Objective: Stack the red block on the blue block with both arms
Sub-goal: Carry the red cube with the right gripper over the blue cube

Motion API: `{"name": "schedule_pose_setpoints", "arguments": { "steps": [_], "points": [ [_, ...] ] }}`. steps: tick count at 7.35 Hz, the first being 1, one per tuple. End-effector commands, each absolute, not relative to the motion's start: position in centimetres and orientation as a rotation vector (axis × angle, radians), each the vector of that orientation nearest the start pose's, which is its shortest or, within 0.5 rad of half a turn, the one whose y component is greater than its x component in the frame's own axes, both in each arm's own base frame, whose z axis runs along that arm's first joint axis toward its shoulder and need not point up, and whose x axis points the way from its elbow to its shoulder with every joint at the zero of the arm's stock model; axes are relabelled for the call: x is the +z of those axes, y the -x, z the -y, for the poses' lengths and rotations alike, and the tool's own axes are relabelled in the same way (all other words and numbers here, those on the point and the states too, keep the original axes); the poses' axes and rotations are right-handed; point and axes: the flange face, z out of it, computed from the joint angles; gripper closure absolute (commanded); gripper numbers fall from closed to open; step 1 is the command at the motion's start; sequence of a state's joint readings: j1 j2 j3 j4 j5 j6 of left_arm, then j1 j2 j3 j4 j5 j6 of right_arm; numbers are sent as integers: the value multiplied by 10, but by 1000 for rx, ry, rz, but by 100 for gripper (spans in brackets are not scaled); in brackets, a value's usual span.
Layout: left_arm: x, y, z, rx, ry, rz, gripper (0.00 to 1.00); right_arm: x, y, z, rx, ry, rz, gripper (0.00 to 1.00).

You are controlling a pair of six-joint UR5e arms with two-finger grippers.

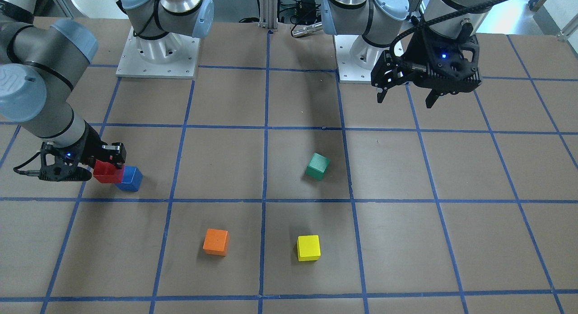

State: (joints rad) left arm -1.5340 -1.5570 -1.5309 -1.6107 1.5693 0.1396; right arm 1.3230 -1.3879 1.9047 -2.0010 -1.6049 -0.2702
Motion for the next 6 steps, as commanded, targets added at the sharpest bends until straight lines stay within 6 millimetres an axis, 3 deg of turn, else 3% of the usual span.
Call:
{"name": "schedule_pose_setpoints", "arguments": {
  "steps": [1, 6],
  "points": [
    [510, 115, 491, -22, -161, -3138, 0, 278, -5, 522, 145, 36, -3144, 100],
    [510, 115, 491, -22, -161, -3138, 0, 271, -8, 523, 166, 42, -3124, 99]
  ]
}}
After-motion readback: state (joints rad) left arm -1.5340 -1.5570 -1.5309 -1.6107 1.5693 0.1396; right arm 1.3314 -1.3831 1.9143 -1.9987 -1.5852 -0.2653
